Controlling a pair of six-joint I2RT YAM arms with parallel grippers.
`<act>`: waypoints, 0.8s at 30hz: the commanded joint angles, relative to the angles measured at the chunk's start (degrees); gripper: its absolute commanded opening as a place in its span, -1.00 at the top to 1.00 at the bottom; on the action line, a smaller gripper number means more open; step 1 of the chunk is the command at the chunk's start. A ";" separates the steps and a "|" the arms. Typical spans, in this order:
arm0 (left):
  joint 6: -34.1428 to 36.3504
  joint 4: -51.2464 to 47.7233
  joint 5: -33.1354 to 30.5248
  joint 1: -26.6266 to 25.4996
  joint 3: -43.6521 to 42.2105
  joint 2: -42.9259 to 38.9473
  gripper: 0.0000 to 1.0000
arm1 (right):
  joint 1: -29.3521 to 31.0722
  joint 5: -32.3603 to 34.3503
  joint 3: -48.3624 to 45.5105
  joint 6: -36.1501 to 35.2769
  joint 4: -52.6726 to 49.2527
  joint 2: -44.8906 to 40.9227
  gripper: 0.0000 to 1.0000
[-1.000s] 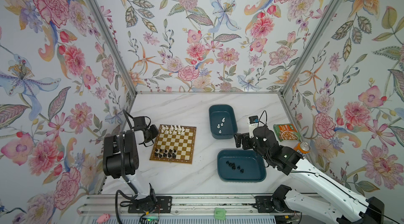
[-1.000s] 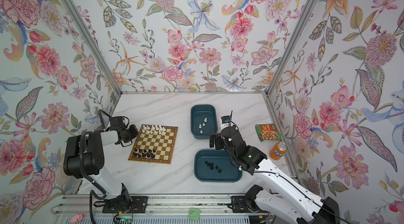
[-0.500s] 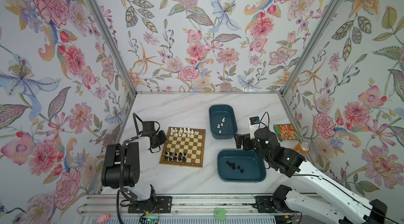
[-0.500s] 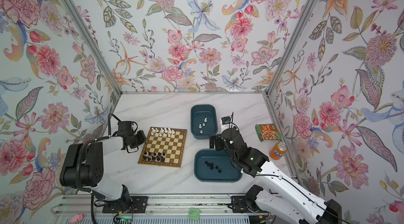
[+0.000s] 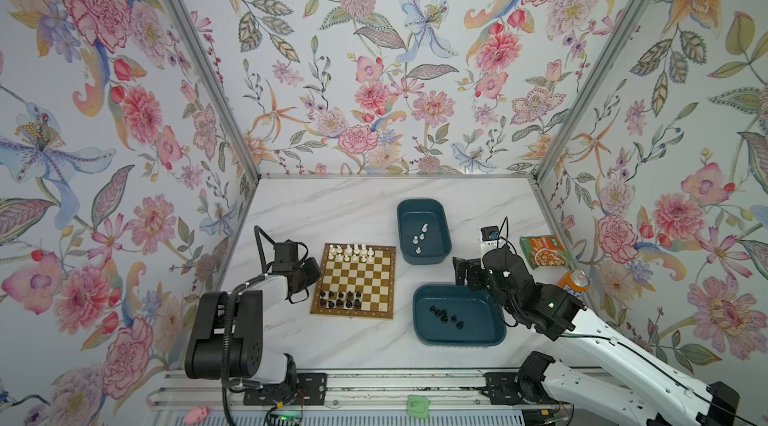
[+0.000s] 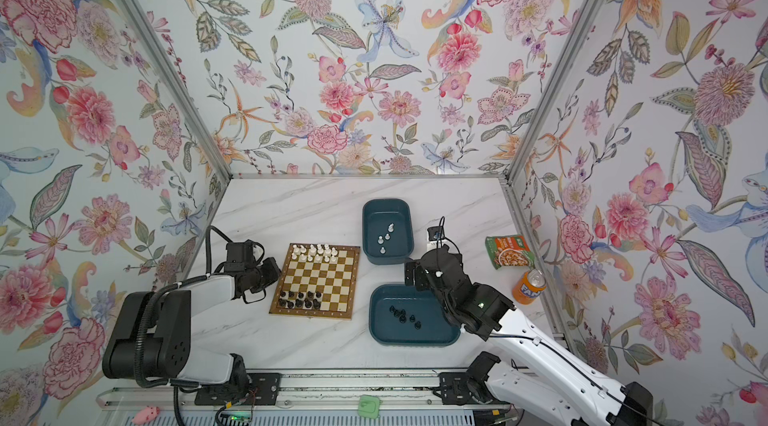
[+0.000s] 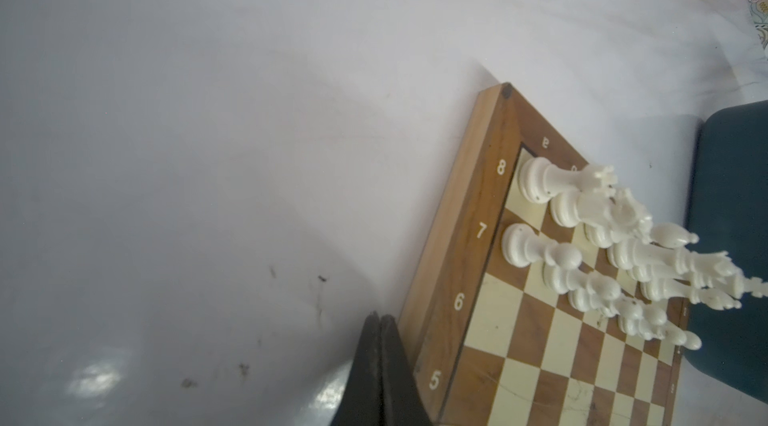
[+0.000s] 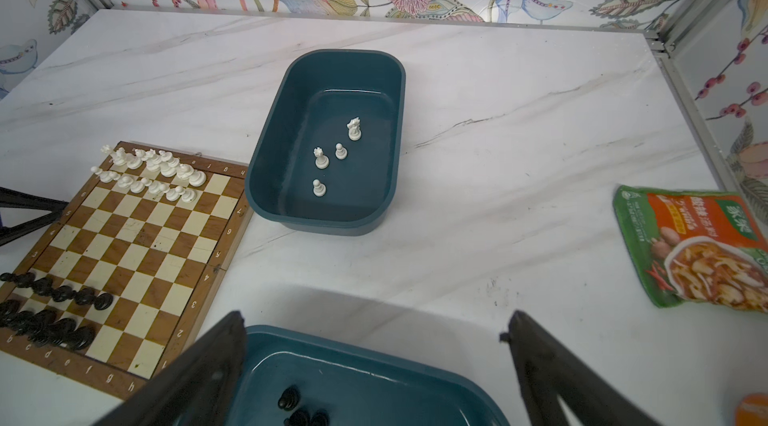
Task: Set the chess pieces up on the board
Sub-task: 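Move the left gripper above the board while the right gripper lowers into the black-piece tub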
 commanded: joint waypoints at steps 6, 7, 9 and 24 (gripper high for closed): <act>-2.33 -6.38 -1.08 -0.99 -4.82 -1.75 1.00 | 0.28 2.07 3.24 2.16 -8.31 5.01 -0.98; -2.72 -5.96 -0.95 -1.13 -5.58 -2.45 1.00 | 0.29 2.52 3.71 2.68 -9.34 5.83 -0.98; -3.33 -5.47 -0.85 -1.27 -6.89 -3.57 1.00 | 0.35 2.72 4.18 3.41 -10.49 6.69 -0.98; 0.78 -8.83 -4.08 -1.26 -4.32 -5.76 1.00 | 0.17 -2.01 7.41 10.84 -19.18 10.26 -0.95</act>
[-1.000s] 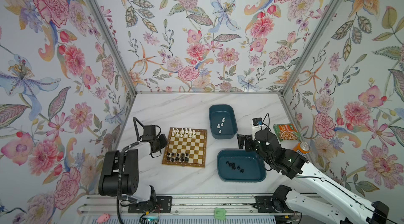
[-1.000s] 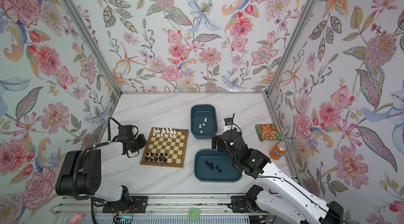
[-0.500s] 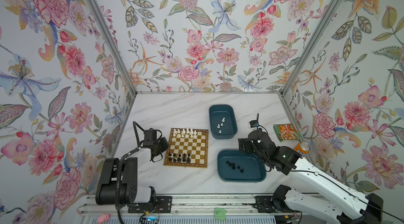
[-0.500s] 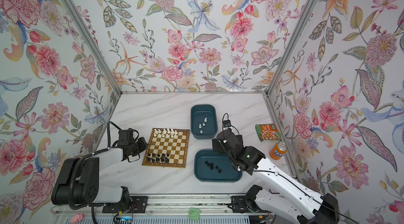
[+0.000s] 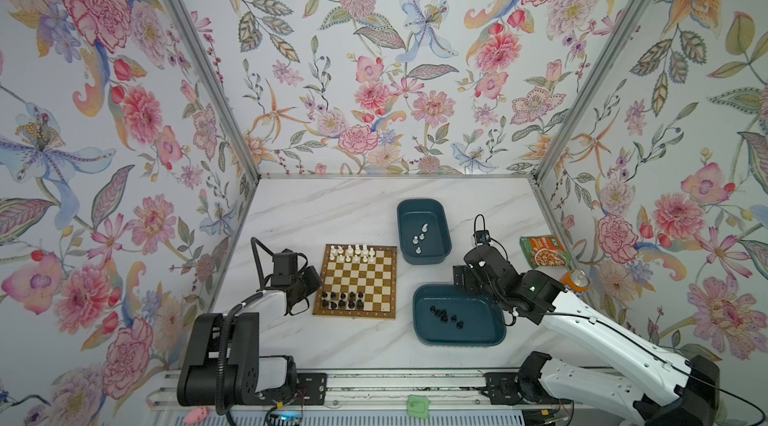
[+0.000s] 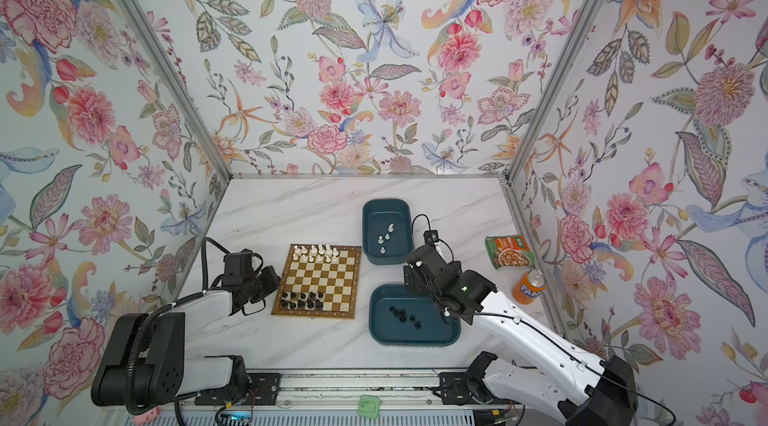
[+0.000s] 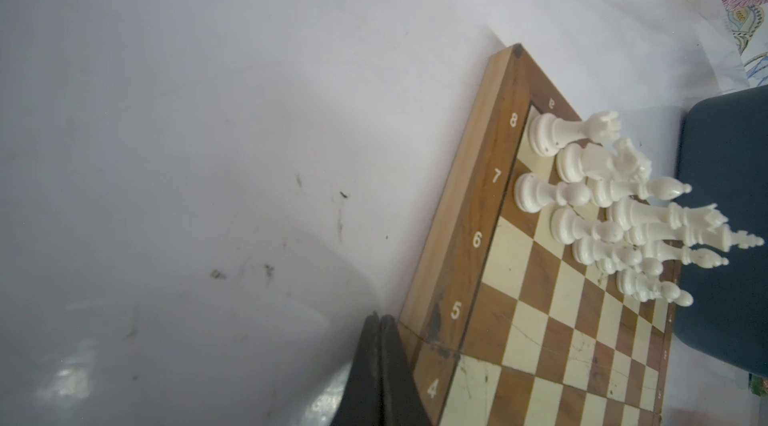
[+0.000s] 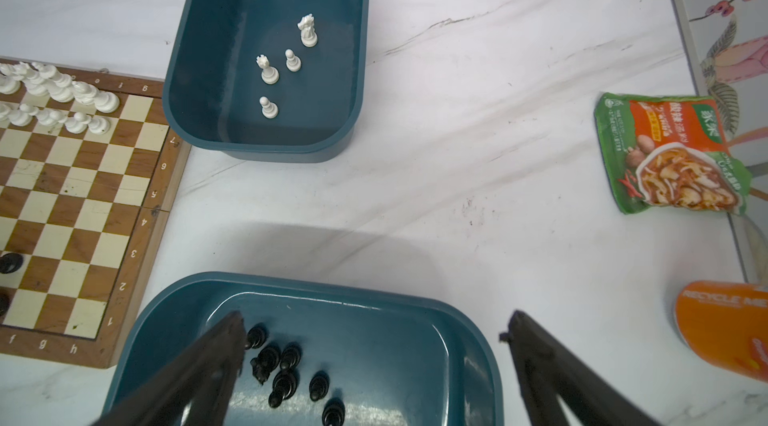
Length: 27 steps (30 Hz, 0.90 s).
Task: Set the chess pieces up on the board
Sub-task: 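Move the left gripper above the board while the right gripper lowers into the black-piece tub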
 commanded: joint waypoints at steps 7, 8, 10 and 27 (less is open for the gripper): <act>9.32 -16.03 -8.56 -0.57 13.03 1.45 0.52 | -0.11 -6.24 2.15 6.41 -8.40 1.36 -0.69; 10.05 -16.61 -8.83 -0.56 14.65 1.44 0.46 | -0.22 -6.47 1.99 6.85 -8.86 1.44 -0.66; 11.68 -16.99 -8.32 -0.53 17.41 1.08 0.29 | -0.47 -7.47 1.90 8.36 -10.16 1.99 -0.60; 28.83 -1.34 -5.27 -18.77 17.92 -10.76 -0.67 | -0.72 -21.04 -5.33 14.54 -10.32 4.44 -0.05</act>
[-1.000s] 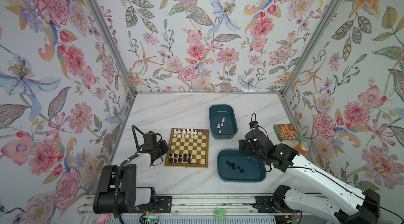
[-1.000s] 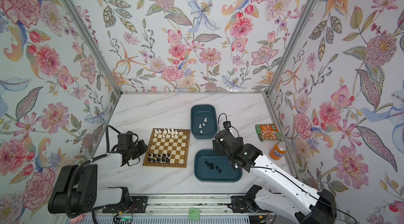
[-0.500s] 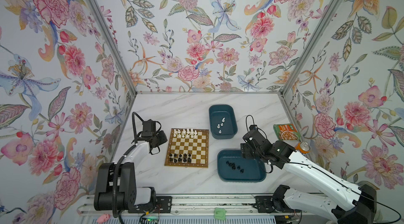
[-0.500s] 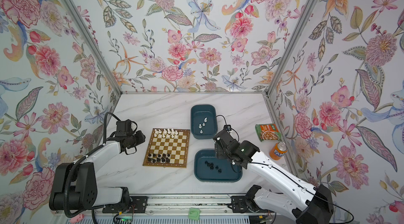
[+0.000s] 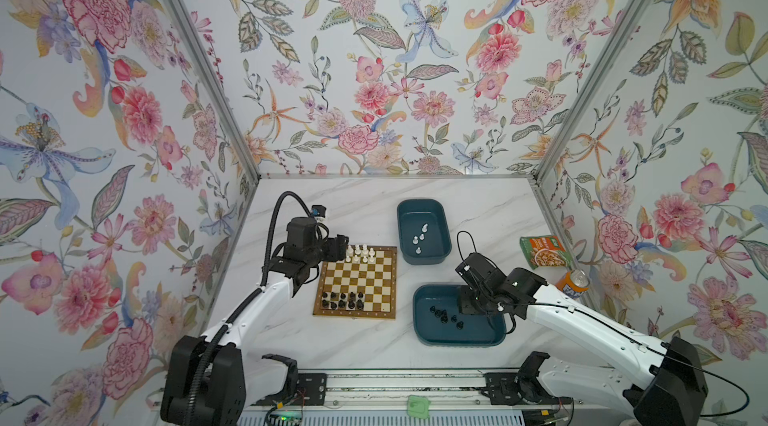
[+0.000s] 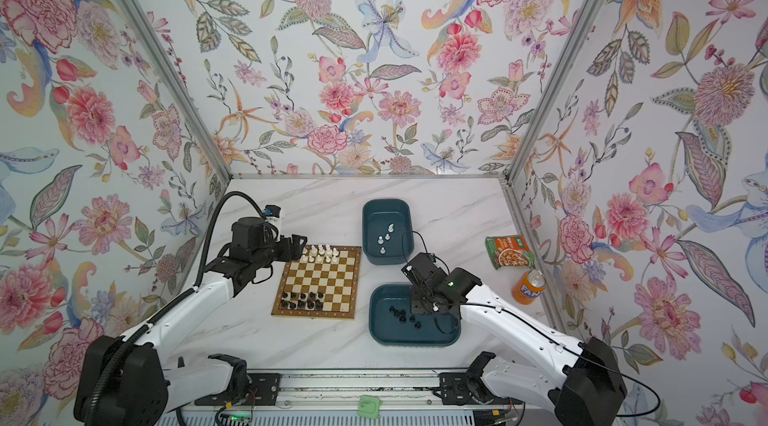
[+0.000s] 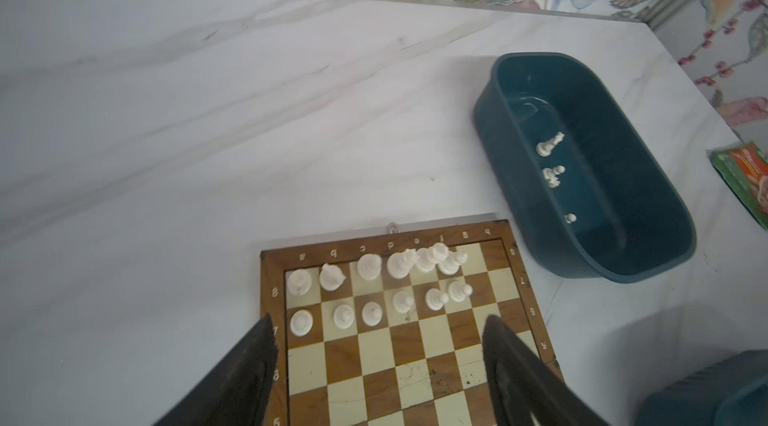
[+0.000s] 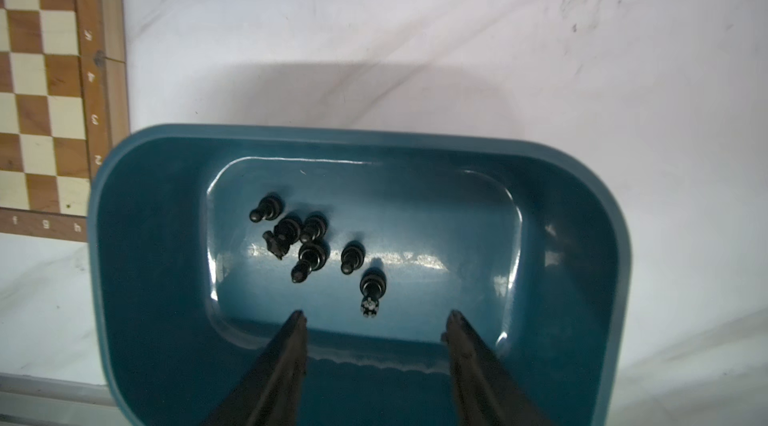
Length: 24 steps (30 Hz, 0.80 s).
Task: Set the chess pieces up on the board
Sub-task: 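Move the left gripper above the board while the right gripper lowers into the black-piece tub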
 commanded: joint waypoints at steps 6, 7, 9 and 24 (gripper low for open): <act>6.22 7.70 -2.54 -6.72 -1.15 -3.02 -0.72 | -0.13 -3.72 -3.46 6.01 -1.59 -1.05 0.11; 7.03 7.39 -3.71 -7.78 -0.83 -2.78 -0.72 | 0.02 -4.01 -3.63 6.29 -1.48 -0.71 0.15; 8.34 6.92 -5.92 -9.77 -0.28 -2.12 -0.73 | 0.32 -4.81 -3.98 6.82 -1.02 -0.08 0.28; 12.41 9.53 -7.54 -14.53 0.98 1.53 -0.73 | 4.92 -4.35 -7.71 13.97 3.37 1.44 0.35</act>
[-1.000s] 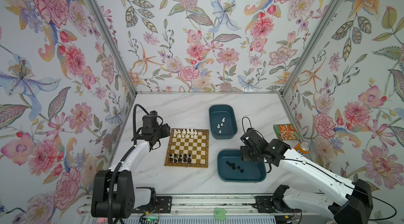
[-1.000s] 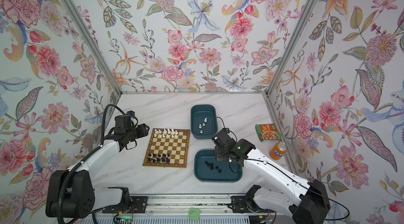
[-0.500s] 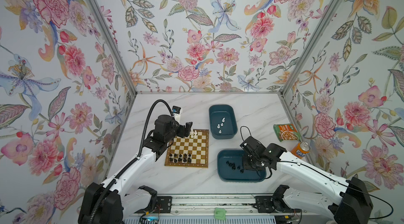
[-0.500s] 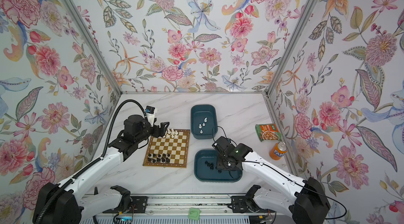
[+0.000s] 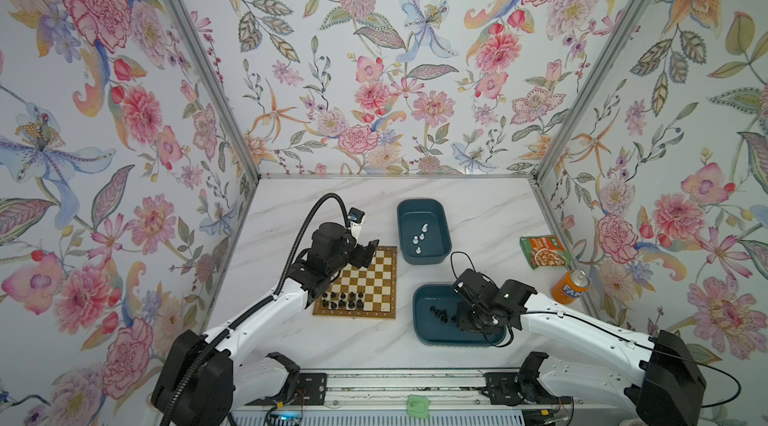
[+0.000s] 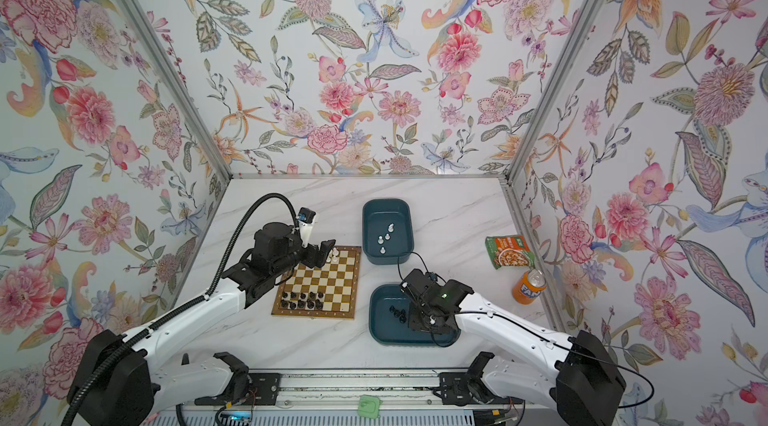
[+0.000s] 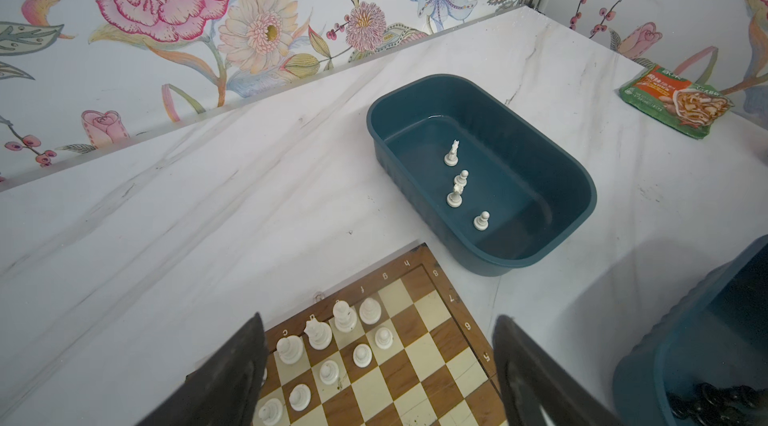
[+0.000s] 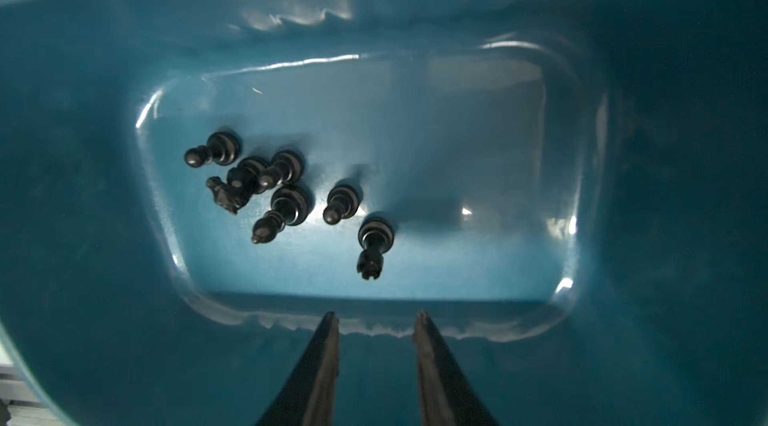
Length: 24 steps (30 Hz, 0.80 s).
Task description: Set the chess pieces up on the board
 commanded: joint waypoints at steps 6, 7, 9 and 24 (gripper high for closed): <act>2.13 1.36 -1.09 -1.05 1.34 1.39 -0.73 | 0.64 1.23 0.12 1.69 1.45 3.35 0.41; 2.13 1.47 -1.19 -1.05 1.29 1.39 -0.73 | 0.65 1.23 0.17 1.54 1.56 3.73 0.41; 2.22 1.60 -1.29 -1.07 1.25 1.54 -0.72 | 0.61 1.36 0.26 1.23 1.80 4.26 0.42; 1.78 0.90 -1.47 -1.16 1.20 0.99 -0.73 | -0.50 1.40 1.14 -1.37 3.71 6.59 0.56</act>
